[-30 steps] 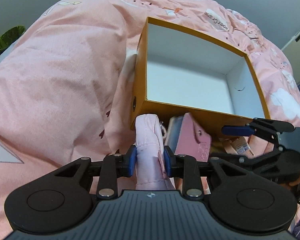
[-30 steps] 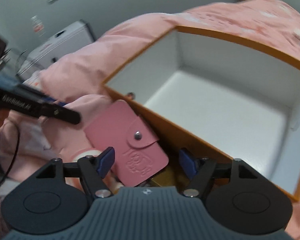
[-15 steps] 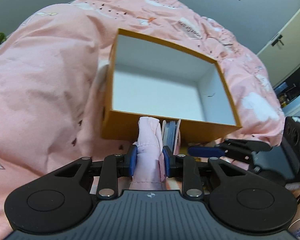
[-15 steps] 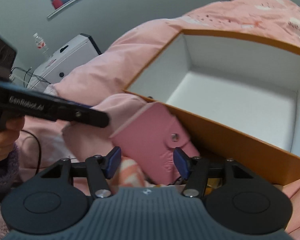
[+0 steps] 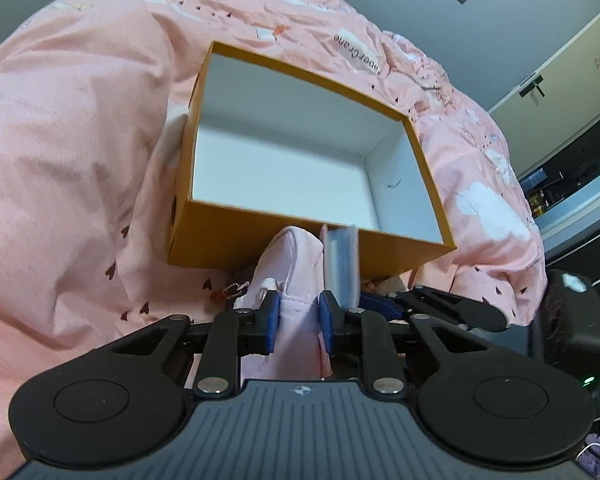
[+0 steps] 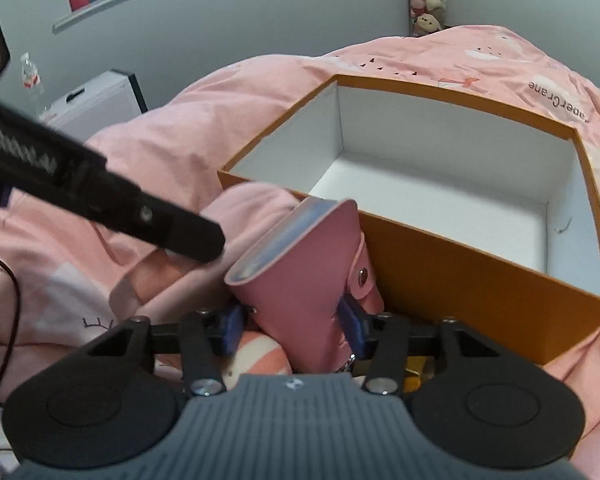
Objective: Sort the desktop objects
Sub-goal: 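Lift the pink pouch with the left tool while the right tool lifts the pink wallet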
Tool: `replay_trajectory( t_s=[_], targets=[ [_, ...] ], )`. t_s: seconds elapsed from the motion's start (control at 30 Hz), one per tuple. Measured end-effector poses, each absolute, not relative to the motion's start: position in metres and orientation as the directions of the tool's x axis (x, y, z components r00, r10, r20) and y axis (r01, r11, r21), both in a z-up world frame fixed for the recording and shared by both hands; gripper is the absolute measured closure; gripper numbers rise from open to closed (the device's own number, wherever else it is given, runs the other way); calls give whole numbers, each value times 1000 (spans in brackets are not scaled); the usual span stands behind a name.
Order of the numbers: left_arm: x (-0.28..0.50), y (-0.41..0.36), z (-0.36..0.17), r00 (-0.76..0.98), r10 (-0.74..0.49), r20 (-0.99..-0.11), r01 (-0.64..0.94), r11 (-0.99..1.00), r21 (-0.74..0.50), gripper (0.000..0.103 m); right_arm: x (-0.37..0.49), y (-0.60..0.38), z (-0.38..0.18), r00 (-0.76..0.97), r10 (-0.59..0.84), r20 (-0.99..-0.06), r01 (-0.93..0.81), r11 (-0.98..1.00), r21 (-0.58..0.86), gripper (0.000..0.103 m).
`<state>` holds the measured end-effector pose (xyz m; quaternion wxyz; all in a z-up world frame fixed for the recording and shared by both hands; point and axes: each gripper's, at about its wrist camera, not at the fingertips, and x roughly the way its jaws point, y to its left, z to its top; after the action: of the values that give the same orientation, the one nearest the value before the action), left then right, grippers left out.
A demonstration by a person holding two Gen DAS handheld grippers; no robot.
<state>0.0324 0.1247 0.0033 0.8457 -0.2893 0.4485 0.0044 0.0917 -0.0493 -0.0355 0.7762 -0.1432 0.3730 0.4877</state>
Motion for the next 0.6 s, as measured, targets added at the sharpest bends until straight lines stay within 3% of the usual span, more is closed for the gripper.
replay_trajectory(
  t_s=[0.2, 0.6],
  targets=[
    [35, 113, 2, 585, -213, -783, -237, 878, -416, 78, 83, -70, -22, 334, 633, -698, -834, 544, 94, 78],
    [35, 73, 10, 559, -73, -826, -122, 978, -169, 72, 95, -83, -38, 352, 610, -710, -738, 647, 190, 78]
  ],
)
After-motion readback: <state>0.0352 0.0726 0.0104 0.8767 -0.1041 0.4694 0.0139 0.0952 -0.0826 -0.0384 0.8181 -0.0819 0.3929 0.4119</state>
